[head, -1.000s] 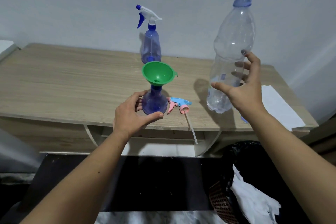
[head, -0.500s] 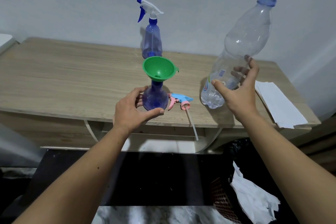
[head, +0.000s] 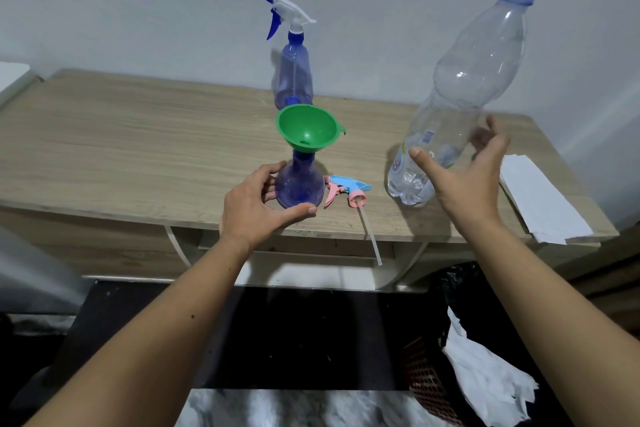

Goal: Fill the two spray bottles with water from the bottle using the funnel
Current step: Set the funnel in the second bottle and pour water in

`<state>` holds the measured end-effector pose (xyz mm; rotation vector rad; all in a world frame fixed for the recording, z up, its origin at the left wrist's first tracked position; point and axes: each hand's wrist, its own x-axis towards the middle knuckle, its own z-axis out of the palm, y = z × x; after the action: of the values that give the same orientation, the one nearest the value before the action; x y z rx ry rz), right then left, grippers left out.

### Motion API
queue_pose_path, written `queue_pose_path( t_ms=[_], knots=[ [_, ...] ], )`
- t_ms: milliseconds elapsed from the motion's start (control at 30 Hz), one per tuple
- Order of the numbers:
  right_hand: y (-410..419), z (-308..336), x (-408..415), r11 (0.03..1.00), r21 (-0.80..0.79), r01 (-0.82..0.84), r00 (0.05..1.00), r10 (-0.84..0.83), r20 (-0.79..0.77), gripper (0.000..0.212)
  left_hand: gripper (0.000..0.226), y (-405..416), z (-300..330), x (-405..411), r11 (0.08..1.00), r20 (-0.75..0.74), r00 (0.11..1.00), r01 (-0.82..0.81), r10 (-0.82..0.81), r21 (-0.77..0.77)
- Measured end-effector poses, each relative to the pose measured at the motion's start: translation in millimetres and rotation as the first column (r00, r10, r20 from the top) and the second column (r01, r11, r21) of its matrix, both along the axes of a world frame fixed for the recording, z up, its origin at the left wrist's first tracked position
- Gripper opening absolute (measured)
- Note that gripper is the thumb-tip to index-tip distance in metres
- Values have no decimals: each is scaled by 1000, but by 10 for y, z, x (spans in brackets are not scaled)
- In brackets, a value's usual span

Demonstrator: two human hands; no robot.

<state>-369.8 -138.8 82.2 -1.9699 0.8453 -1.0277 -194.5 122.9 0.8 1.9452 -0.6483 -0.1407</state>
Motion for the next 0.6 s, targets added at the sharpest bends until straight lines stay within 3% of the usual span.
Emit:
queue_pose_path(
  t_ms=[100, 200, 300, 400, 500, 600],
  knots=[
    [205, 114, -66, 975, -165, 149, 985, -131, 116, 111, 100, -1, 11, -3, 1000, -5, 1000, 1, -1, -5],
    [461, 265, -59, 930, -322, 177, 974, -119, 192, 88, 101, 4, 14, -5, 1000, -5, 1000, 7, -7, -7],
    [677, 363, 59, 899, -437, 30, 987, 43, 158, 65, 101, 9, 12, 0, 1000, 3, 1000, 12, -12, 1],
    [820, 418, 249, 844, -492, -215, 965, 260, 23, 45, 99, 11, 5, 3, 1000, 14, 1000, 14, -14, -5],
    [888, 416, 428, 756, -513, -406, 906, 407, -116, 38, 100, 8, -18, 12, 999, 3, 1000, 17, -17, -33],
    [924, 376, 538, 700, -527, -482, 871, 449, -201, 33, 104, 9, -33, 24, 999, 10, 1000, 23, -23, -36]
  ],
)
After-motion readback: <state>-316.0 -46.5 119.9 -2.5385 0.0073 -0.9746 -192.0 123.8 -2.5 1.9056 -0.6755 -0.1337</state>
